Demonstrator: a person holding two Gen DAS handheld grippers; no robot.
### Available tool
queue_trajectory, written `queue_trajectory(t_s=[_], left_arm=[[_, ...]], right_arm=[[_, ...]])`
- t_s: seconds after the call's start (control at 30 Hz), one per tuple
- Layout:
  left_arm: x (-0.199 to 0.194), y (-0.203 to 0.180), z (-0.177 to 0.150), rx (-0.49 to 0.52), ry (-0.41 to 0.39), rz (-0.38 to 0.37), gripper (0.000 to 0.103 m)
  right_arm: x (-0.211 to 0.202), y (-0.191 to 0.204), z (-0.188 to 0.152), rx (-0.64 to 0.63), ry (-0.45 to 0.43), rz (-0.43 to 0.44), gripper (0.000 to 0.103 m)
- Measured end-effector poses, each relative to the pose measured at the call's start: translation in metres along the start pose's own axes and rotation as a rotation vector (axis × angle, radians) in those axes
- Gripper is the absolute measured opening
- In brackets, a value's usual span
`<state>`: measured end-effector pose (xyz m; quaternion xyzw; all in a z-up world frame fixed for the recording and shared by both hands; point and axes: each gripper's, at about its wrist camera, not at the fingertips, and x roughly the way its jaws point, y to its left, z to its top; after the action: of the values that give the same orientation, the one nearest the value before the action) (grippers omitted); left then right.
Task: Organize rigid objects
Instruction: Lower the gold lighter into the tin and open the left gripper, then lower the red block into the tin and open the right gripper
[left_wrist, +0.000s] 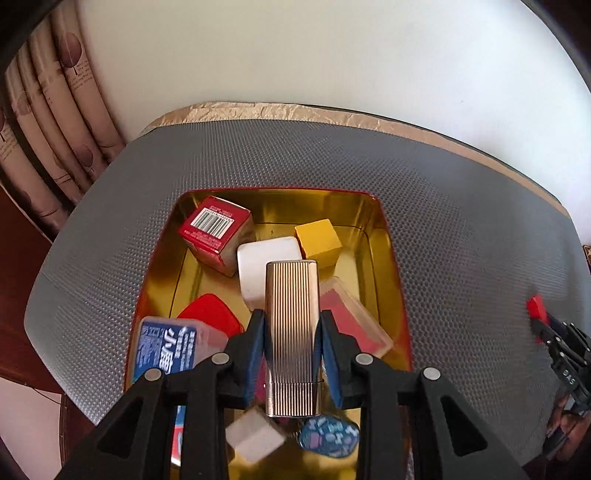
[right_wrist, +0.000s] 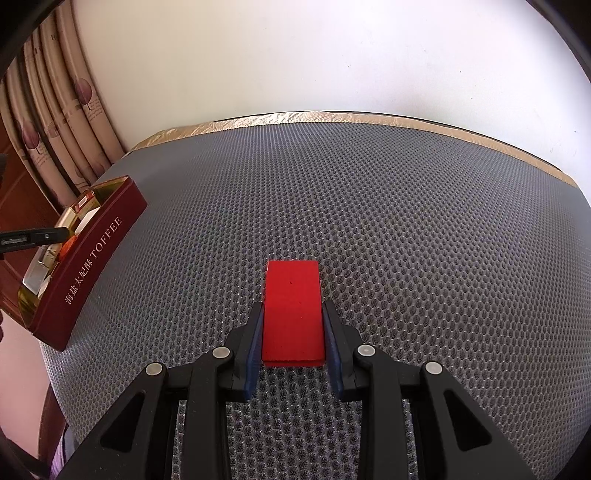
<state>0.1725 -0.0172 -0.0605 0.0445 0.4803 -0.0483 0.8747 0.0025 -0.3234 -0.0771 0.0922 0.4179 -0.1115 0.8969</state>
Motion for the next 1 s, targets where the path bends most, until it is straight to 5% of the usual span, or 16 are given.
queue_trajectory(t_s=[0.27, 0.4, 0.67, 0.87, 1.0], left_arm=[[0.001, 0.007, 0.001, -0.002, -0.022, 0.030, 0.040], [-0.028, 0.007, -0.008, -0.025, -0.066, 0.004, 0.042], [-0.089, 0.006, -0.054, -0.083, -0.131, 0.039, 0.063], [-0.107, 0.017, -0.083, -0.122, -0.111, 0.077, 0.067], [-0.105, 0.029, -0.098, -0.131, -0.082, 0.073, 0.067]], right_arm=[[-0.001, 0.000, -0.002, 0.001, 0.000, -0.006, 0.027], [-0.001, 0.002, -0.002, -0.003, 0.000, -0.012, 0.027], [0.003, 0.012, -0.001, -0.038, 0.008, -0.048, 0.029], [0.006, 0.021, 0.004, -0.042, 0.043, -0.061, 0.030], [0.003, 0.031, 0.011, 0.025, 0.069, 0.015, 0.029]])
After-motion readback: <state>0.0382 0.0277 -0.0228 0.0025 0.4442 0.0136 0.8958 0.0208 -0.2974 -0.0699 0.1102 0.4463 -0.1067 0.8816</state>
